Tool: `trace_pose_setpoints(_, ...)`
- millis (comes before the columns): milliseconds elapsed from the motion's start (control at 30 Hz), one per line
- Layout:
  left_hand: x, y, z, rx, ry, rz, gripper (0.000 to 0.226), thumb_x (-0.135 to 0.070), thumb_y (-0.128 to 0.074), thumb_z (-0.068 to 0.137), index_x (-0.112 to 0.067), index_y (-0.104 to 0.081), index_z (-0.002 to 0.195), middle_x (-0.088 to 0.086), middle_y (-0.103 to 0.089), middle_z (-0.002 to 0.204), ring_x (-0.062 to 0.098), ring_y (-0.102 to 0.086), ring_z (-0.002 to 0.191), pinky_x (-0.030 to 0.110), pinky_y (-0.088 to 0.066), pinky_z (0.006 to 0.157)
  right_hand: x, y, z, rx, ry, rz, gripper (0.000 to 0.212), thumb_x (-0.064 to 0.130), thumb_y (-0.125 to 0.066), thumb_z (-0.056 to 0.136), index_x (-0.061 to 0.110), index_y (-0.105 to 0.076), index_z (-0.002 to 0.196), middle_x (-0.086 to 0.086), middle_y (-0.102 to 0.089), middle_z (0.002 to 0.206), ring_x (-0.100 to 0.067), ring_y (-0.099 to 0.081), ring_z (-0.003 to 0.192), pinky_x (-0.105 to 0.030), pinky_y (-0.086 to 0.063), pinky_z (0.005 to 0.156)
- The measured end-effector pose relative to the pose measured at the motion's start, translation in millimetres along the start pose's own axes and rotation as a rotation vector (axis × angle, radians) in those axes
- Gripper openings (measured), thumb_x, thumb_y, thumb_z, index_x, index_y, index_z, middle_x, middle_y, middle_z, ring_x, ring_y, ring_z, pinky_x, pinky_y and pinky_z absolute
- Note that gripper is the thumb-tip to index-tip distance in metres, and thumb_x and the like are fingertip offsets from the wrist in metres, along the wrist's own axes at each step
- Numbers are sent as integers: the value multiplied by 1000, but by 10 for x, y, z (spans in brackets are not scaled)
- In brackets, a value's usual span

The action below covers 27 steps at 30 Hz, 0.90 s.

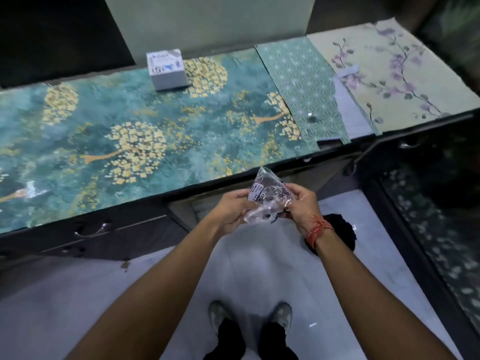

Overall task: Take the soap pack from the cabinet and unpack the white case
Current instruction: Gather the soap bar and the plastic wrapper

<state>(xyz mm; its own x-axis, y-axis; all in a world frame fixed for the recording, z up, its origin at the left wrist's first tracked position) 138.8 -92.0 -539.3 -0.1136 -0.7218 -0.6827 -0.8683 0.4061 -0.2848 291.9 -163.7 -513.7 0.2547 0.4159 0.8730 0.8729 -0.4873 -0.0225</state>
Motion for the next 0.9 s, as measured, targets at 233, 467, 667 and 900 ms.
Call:
trace_pose_setpoints(233,597,-768,695,-114,130,-59,24,13,-44,94,1,-63,86,9,-70,69,15,-67,53,19,-57,50,-583,956,102,221,40,23,48,-17,-61,81,7,-62,122,-12,-71,112,-20,-71,97,-31,-56,91)
trace_pose_setpoints(467,1363,-1569,1418,-120,283,-120,20,3,-45,94,3,-65,90,18,-65,86,20,-70,56,18,-58,50,-1254,1776,278,-262,339,-332,33,0,-74,78,6,-71,109,-2,-72,102,-6,-64,95,-16,-48,88)
trace_pose_setpoints(667,2087,-2065,2461,-156,-133,502,28,-7,-57,88,-12,-66,114,14,-69,118,31,-65,108,34,-52,95,-2408,2501,846,-751,374,-400,30,-4,-67,82,7,-72,109,-12,-65,112,-12,-61,102,-14,-48,94)
trace_pose_setpoints(900,3056,-2467,3811,25,-166,804,41,-5,-43,95,-15,-55,134,8,-60,136,24,-56,124,27,-43,101,-3754,3343,2011,-1011,221,-576,36,3,-52,86,1,-65,119,-18,-62,117,-31,-60,110,-41,-50,100)
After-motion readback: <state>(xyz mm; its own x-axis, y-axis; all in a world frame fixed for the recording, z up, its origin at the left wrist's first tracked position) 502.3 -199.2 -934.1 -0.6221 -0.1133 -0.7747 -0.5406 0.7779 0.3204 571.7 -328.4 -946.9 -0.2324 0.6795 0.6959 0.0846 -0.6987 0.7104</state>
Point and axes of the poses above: each hand's wrist, its own z-axis towards the middle knuckle, its own y-axis out of the back of the hand, x = y × z, the point moved 3 cm from there along z, towards the middle knuckle
